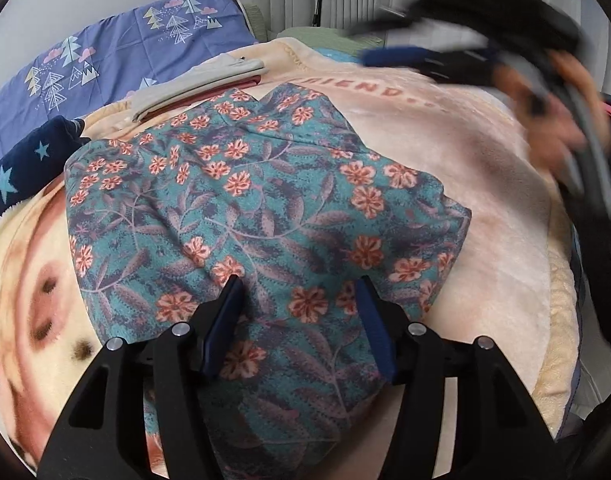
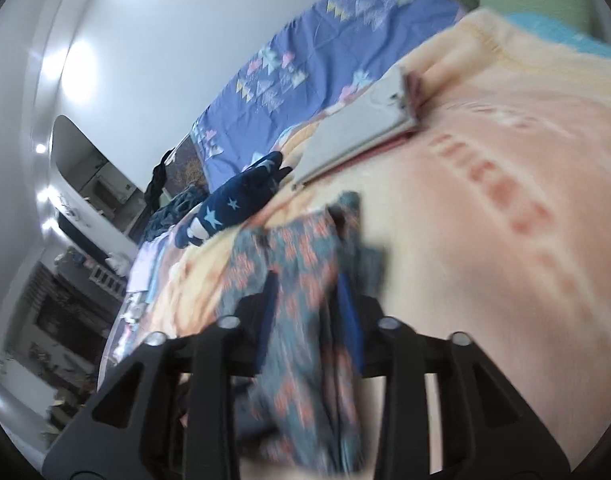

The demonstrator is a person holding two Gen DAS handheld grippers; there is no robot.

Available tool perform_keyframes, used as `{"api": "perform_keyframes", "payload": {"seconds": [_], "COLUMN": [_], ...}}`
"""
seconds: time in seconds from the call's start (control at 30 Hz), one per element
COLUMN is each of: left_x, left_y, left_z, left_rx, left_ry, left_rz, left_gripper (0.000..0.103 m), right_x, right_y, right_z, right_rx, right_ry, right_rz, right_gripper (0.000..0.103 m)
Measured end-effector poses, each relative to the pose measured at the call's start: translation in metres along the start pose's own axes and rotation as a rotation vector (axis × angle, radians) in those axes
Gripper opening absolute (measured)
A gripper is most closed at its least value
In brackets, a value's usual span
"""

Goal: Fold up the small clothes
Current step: 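Open the right gripper and withdraw it from the folded shirt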

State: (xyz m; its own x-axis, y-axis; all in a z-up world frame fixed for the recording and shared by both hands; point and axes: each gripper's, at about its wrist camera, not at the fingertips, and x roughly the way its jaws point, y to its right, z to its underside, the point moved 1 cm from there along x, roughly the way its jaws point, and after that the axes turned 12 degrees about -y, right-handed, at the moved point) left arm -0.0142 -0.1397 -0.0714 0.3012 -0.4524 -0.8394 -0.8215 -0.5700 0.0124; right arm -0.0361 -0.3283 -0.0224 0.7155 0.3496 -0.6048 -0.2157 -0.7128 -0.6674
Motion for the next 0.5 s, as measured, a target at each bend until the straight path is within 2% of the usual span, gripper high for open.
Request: {"api": "perform_keyframes", "payload": {"seconds": [0.07, 0.13, 0.2, 0.37, 0.4, 0.43, 0.47, 0.5], "left_x": [0.0, 0.0, -0.002, -0.003, -0.003, -0.003, -0.004, -0.004], "left_y": [0.003, 0.004, 0.004, 0.001, 0.0, 0.0, -0.001, -0.002], "left_z": [0.002, 0.004, 0.006, 0.007, 0.007, 0.007, 0.007, 0.007], "left_rx": [0.009, 0.012, 0.007, 0.003, 0.002, 0.001, -0.002, -0.005], "left_ry": [0.005, 0.01, 0.015, 0.021, 0.021, 0.023, 0.025, 0.028], "left_rz": [-0.016, -0.021, -0.011, 0.013, 0.016, 0.02, 0.026, 0.031], "left_gripper": [0.06, 0.06, 0.06, 0.061, 0.062, 0.062, 0.062, 0.062], "right_x": [0.026, 0.061, 0.086, 0.134, 0.141, 0.142, 0.136, 0.122], "right_y": [0.007, 0.014, 0.022, 0.031, 0.03, 0.029, 0.026, 0.019], "right_z": [-0.031, -0.058, -0.071, -0.09, -0.095, -0.099, -0.1, -0.103], "right_rx": [0.024, 0.058, 0.099, 0.177, 0.184, 0.193, 0.184, 0.143], "right_ry": [-0.054, -0.13, -0.197, -0.332, -0.34, -0.313, -0.263, -0.16], "right_rz": [-0.016, 0.005, -0.002, -0.147, -0.151, -0.131, -0.115, -0.115], "right_gripper": [0.047, 0.047, 0.047, 0.047, 0.04, 0.006, 0.004, 0.003]}}
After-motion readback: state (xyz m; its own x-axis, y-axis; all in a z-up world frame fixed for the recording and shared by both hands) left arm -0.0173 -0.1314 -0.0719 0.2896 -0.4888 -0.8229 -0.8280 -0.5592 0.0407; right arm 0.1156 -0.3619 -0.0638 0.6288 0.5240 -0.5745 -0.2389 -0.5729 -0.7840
